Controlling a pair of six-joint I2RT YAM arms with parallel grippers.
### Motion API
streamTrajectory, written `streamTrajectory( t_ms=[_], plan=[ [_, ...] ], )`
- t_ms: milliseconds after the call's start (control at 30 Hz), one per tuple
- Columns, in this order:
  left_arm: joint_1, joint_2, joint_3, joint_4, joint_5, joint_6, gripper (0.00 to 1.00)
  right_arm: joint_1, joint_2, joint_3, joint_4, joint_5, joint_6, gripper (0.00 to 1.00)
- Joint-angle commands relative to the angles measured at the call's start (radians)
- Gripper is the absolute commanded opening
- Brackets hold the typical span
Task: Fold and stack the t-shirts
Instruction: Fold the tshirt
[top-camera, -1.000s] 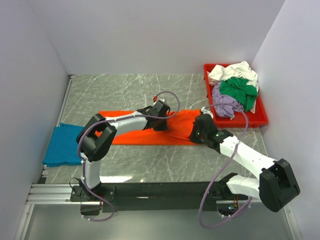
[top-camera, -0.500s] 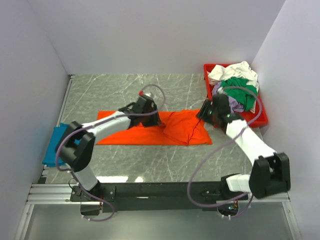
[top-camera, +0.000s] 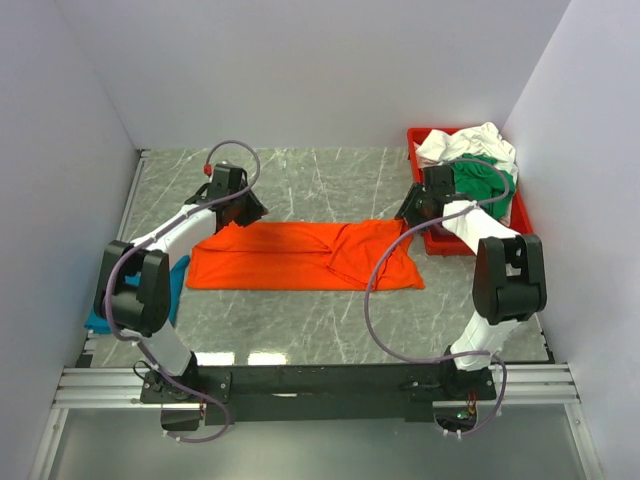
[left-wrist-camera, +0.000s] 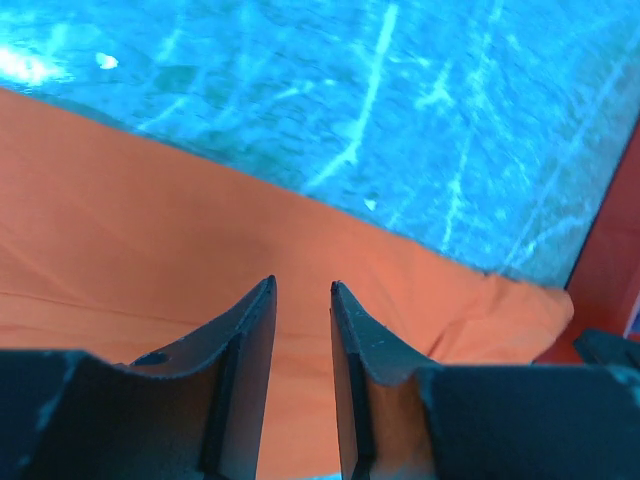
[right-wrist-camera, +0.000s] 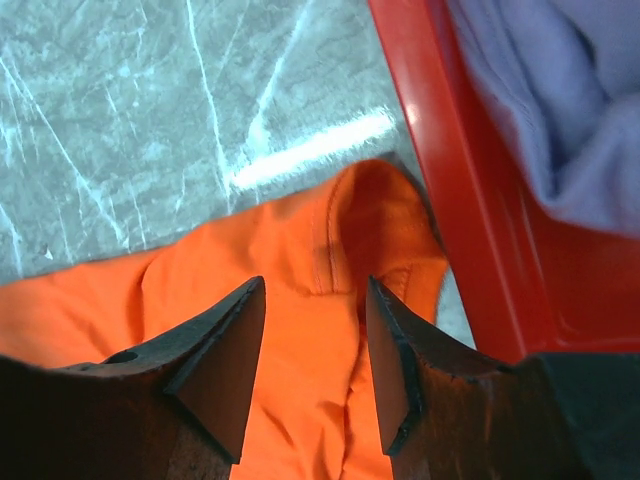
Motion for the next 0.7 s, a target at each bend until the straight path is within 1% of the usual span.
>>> streamTrajectory(
  t_ms=[0,100,267,367,467,500,567,600,667],
  plan=[
    [0.033,0.035,0.039,0.014,-0.014,-0.051,0.34,-0.006,0.039,0.056,0.022,-0.021,0.009,0.52],
    [0.068,0.057,0.039,0.023,-0.01,-0.057,0.34,-0.006,0.056,0.036,0.047,-0.026,0.015,0.53],
    [0.097,0.095,0.041,0.026,-0.01,-0.06,0.33,-0.006,0.104,0.053,0.054,-0.031,0.029,0.53],
    [0.102,0.117,0.036,0.031,-0.01,-0.065,0.33,-0.006,0.104,0.042,0.08,-0.043,0.044,0.5],
    [0.105,0.144,0.029,0.026,-0.014,-0.075,0.33,-0.006,0.092,0.031,0.099,-0.055,0.058,0.42],
    [0.108,0.149,0.023,0.034,-0.014,-0.083,0.33,-0.006,0.089,0.028,0.101,-0.055,0.063,0.34],
    [0.114,0.155,0.001,0.042,-0.014,-0.091,0.33,-0.006,0.076,0.024,0.102,-0.046,0.069,0.24],
    [0.116,0.157,-0.007,0.049,-0.014,-0.097,0.33,-0.006,0.058,0.016,0.101,-0.031,0.07,0.15],
    [0.122,0.155,-0.025,0.054,-0.014,-0.102,0.33,-0.009,0.037,0.008,0.096,-0.011,0.067,0.08]
  ],
)
